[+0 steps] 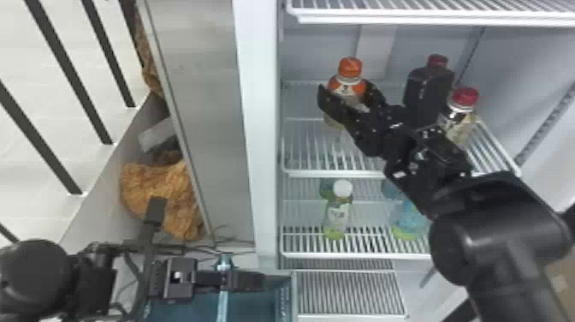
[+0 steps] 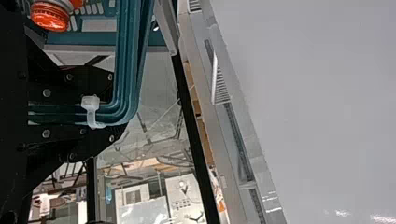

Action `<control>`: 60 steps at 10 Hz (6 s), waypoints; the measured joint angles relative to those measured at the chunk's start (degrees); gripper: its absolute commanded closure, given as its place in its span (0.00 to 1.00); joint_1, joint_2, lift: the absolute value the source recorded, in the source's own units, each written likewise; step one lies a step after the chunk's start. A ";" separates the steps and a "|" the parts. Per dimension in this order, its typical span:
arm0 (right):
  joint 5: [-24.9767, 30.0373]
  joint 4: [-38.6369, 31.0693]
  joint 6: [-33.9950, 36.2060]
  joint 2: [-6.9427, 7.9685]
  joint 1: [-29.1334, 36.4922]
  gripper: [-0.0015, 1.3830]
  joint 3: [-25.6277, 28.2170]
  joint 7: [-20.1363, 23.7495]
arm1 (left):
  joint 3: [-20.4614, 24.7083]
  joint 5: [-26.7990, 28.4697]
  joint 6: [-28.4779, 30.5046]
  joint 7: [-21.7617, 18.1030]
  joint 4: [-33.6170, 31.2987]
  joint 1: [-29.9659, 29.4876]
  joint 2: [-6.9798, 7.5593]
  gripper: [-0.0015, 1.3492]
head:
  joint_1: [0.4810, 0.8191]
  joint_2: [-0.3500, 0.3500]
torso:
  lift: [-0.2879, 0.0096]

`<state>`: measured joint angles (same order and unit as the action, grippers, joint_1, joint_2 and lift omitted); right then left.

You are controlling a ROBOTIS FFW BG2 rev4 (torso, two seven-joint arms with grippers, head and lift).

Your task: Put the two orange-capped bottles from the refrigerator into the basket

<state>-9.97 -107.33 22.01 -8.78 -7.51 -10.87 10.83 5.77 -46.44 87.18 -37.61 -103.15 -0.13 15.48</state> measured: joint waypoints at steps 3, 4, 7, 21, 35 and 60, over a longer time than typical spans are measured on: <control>-0.81 -11.45 6.01 -0.02 6.41 0.57 1.77 2.65 | 0.33 -0.18 -0.25 -0.05 0.00 0.02 -0.01 0.89 | 0.63 0.49 | 0.83; -1.86 -16.25 9.25 -0.18 9.27 0.57 2.44 3.73 | 0.38 -0.26 -0.41 -0.06 0.00 0.10 -0.01 0.89 | 0.63 0.50 | 0.83; -4.72 -27.18 16.70 -1.10 16.77 0.57 4.31 7.14 | 0.61 -0.40 -1.06 0.00 0.00 0.12 -0.10 0.89 | 0.63 0.52 | 0.83; -5.58 -34.44 30.21 0.17 38.42 0.57 13.91 20.92 | 0.40 -0.17 -0.98 0.25 -0.01 0.31 -0.18 0.89 | 0.63 0.47 | 0.83; 0.56 1.19 28.74 -3.59 13.80 0.60 1.92 45.72 | -1.05 0.95 -2.66 0.77 0.02 2.94 -0.29 0.89 | 0.63 0.60 | 0.83; 8.11 14.81 32.47 -3.52 -1.50 0.00 -13.12 63.78 | -2.99 -0.41 -4.36 1.14 2.26 4.34 -0.53 0.89 | 0.63 0.71 | 0.83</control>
<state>-1.86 -92.52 54.49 -12.31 -9.01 -23.99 74.61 2.78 -46.85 82.82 -36.48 -100.89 4.22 14.94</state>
